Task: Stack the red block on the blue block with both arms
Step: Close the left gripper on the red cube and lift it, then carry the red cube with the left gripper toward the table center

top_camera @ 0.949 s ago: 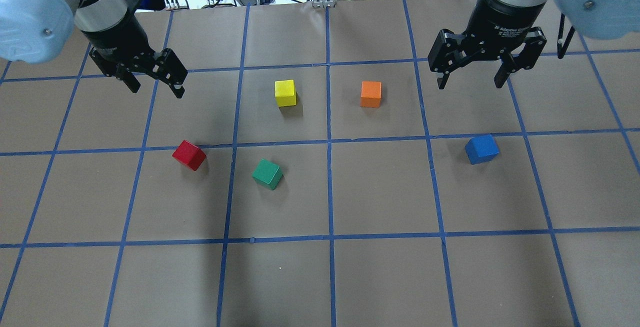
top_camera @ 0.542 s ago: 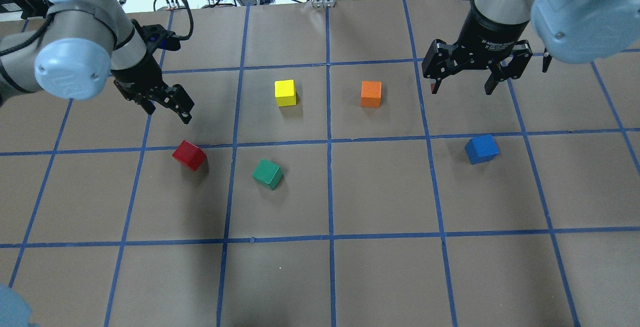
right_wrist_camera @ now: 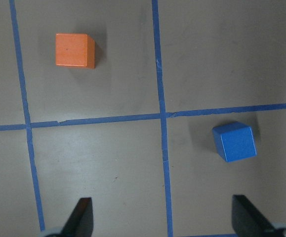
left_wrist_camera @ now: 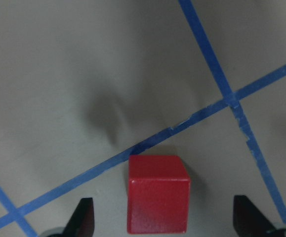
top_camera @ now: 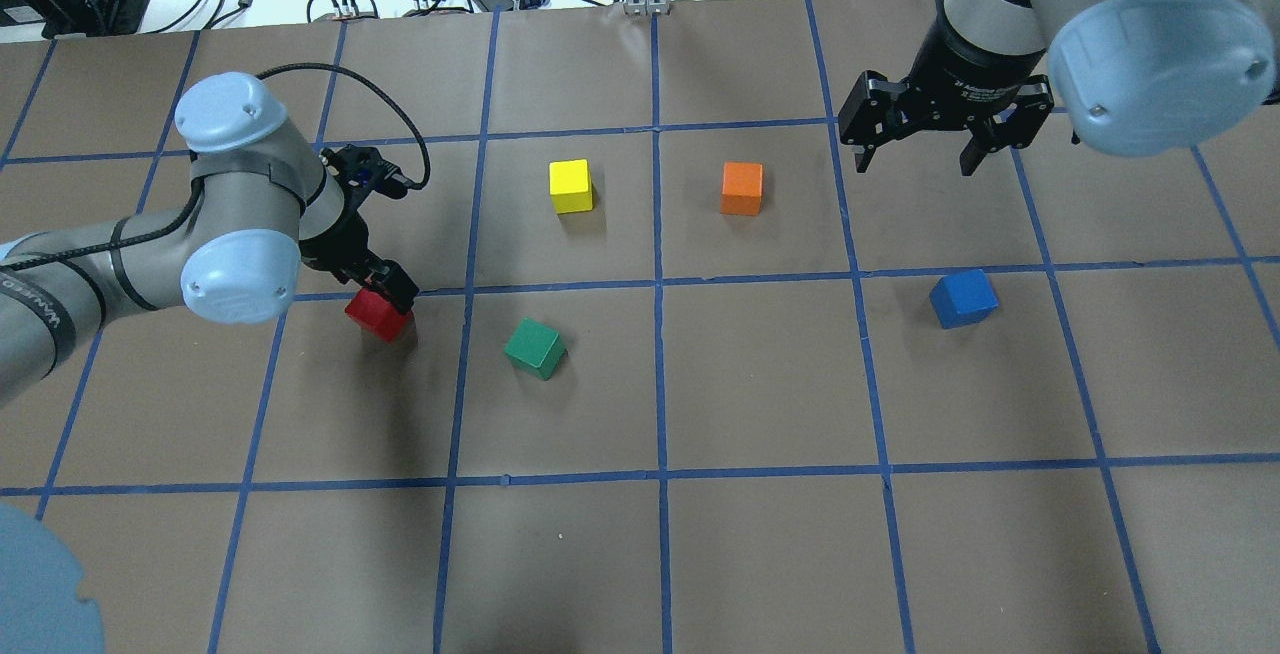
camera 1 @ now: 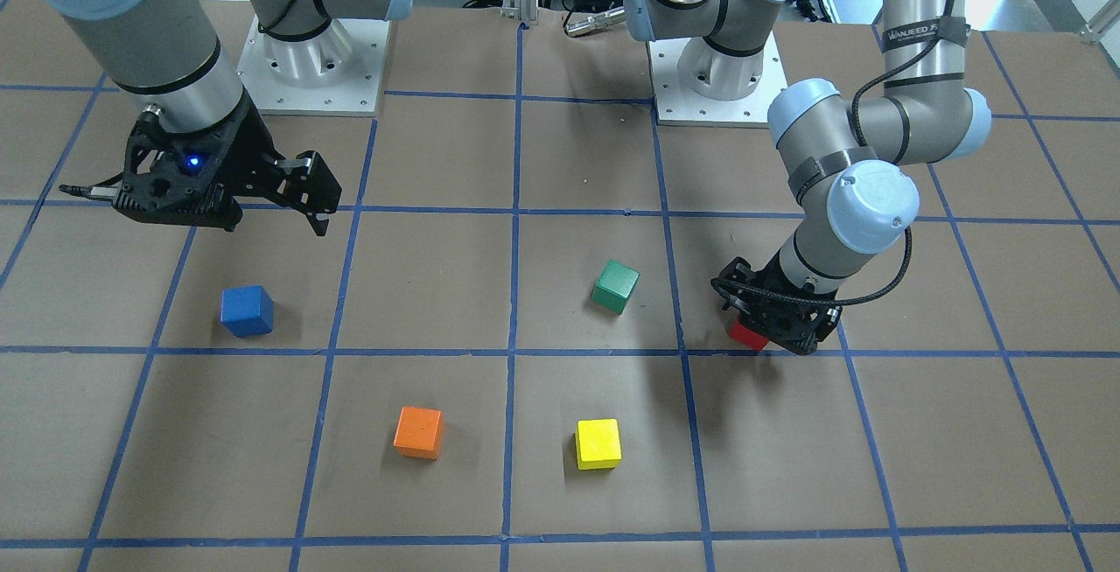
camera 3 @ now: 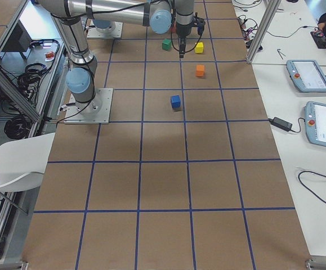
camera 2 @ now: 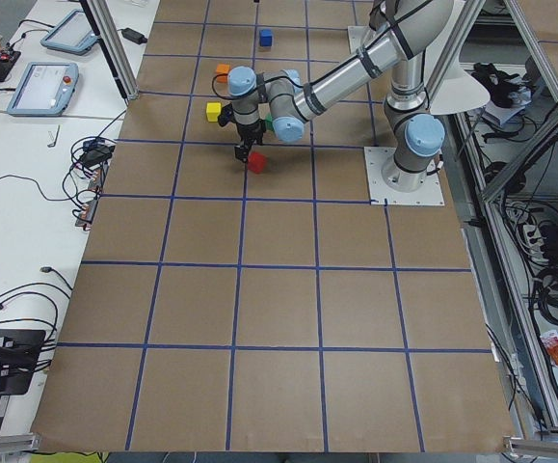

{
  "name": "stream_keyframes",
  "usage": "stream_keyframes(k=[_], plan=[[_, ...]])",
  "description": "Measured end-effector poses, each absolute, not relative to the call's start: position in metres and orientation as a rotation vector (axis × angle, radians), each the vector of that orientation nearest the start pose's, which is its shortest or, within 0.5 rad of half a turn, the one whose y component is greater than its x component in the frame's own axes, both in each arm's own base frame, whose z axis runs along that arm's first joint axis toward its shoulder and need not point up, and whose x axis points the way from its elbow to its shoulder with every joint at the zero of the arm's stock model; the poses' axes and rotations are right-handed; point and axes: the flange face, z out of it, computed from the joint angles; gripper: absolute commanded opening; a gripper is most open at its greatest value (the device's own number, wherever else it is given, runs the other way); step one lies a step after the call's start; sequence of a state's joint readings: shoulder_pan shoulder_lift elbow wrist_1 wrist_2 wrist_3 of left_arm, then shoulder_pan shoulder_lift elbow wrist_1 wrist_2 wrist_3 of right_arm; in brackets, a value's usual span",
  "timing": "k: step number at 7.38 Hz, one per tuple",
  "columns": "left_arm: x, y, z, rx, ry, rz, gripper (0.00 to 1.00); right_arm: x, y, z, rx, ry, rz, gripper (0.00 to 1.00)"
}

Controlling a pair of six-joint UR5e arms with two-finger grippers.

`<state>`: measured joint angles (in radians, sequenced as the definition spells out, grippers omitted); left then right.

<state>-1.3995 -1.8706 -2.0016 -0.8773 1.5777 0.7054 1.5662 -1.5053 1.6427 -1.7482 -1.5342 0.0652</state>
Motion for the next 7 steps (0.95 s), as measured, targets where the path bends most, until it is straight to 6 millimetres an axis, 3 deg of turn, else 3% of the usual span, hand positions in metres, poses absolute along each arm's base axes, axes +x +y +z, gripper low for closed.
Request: stream_keyframes(k=[1,3,4,6,7], plan=[[-0.044,-0.521,0.192,0.872,3.024,0.045,0.18,0.135,-0.521,0.439,0.106,3.100,-0.082,1.00],[-0.043,-0.525,0.188,1.020,2.958,0.006,0.17,0.135,-0.522,0.441,0.106,3.098,-0.104,1.00],[-0.040,-0.534,0.199,1.005,2.930,-0.017,0.17,0.135,-0.522,0.441,0.105,3.099,-0.107,1.00],[-0.051,-0.565,0.239,0.755,2.990,0.002,0.17,0.135,-0.521,0.440,0.106,3.100,-0.102,1.00],[-0.074,-0.581,0.263,0.627,3.066,0.023,0.17,0.134,-0.522,0.439,0.109,3.101,-0.102,1.00]])
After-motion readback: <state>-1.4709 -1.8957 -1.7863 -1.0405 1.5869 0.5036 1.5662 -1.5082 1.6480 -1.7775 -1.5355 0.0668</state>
